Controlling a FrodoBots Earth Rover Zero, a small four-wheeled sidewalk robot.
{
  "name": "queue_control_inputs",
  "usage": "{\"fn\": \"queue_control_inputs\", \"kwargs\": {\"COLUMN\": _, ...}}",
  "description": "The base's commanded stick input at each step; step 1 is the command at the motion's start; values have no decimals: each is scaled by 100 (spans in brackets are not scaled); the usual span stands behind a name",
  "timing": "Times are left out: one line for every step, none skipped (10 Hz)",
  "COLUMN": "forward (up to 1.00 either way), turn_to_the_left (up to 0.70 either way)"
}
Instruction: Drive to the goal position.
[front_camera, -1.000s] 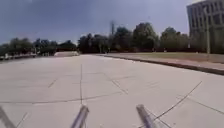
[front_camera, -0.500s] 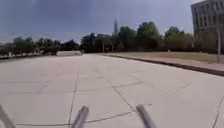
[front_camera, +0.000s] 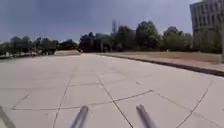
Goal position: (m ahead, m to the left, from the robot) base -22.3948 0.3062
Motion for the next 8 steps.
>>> {"fn": "queue_control_inputs", "kwargs": {"forward": 100, "turn_to_the_left": 22}}
{"fn": "queue_control_inputs", "kwargs": {"forward": 100, "turn_to_the_left": 41}}
{"fn": "queue_control_inputs", "kwargs": {"forward": 100, "turn_to_the_left": 41}}
{"fn": "queue_control_inputs", "kwargs": {"forward": 100, "turn_to_the_left": 41}}
{"fn": "queue_control_inputs", "kwargs": {"forward": 100, "turn_to_the_left": 41}}
{"fn": "queue_control_inputs", "kwargs": {"forward": 100, "turn_to_the_left": 41}}
{"fn": "queue_control_inputs", "kwargs": {"forward": 100, "turn_to_the_left": 41}}
{"fn": "queue_control_inputs", "kwargs": {"forward": 100, "turn_to_the_left": 41}}
